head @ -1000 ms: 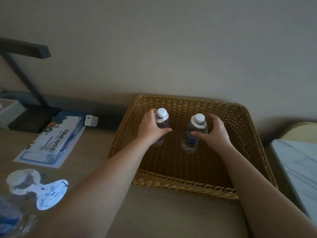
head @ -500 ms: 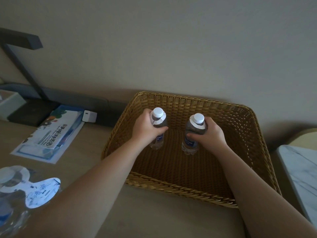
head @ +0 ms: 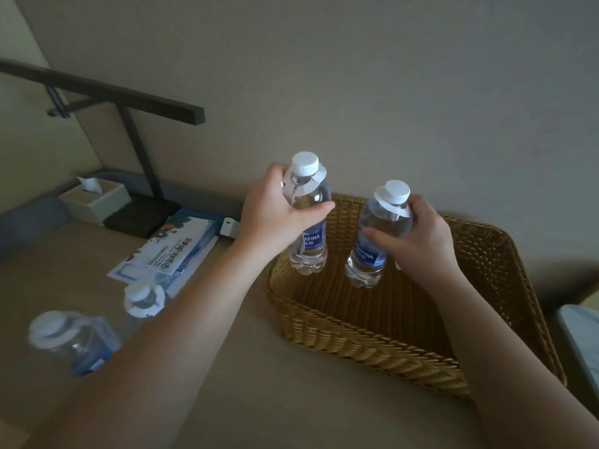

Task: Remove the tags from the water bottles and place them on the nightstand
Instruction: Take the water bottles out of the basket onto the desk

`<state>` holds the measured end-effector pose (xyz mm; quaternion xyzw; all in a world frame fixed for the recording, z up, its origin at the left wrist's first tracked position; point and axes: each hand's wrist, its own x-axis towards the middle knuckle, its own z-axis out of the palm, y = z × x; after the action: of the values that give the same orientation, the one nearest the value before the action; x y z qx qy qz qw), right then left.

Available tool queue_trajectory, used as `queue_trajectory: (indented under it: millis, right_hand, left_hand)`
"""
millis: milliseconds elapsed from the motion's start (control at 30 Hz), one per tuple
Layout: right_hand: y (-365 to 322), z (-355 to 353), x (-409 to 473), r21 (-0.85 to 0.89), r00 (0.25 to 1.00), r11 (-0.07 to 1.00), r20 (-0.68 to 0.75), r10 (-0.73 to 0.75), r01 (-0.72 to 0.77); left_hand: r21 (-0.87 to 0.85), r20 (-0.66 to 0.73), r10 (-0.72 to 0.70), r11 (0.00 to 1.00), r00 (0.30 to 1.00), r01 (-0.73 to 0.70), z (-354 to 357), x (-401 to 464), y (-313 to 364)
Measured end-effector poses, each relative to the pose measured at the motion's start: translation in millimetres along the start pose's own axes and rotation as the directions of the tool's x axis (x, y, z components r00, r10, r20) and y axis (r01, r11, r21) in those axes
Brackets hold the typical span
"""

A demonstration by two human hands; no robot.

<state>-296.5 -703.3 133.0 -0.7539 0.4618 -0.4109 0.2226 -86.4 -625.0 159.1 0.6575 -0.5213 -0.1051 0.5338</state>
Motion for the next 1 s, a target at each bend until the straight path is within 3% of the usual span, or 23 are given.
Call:
queue_trajectory:
  millis: [167,400,633,1000]
  right_hand:
    - [-79,-5,-24,0.122,0.995,0.988,0.003,-0.097,0.096]
    - [-139,22,-78,0.223,0.989,0.969,0.081,-0.124,0.103]
    - [-130,76,-132,0.207,0.972,0.975,0.202,-0.118,0.075]
    - [-71,148,-191,0.132,0.964,0.99,0.266,0.021,-0.058]
  left_hand:
    - [0.053,-0.077,0.001,0.999,0.997,0.003,-72,-28,12]
    - [0.196,-0.019,-0.048,0.979,0.999,0.05,-143,-93,-5]
    - [0.201,-0.07,-0.176,0.961,0.982,0.187,-149,-157,-51]
    - [0.187,-0.197,-0.301,0.923,0.933,0.337,-102,-215,-117]
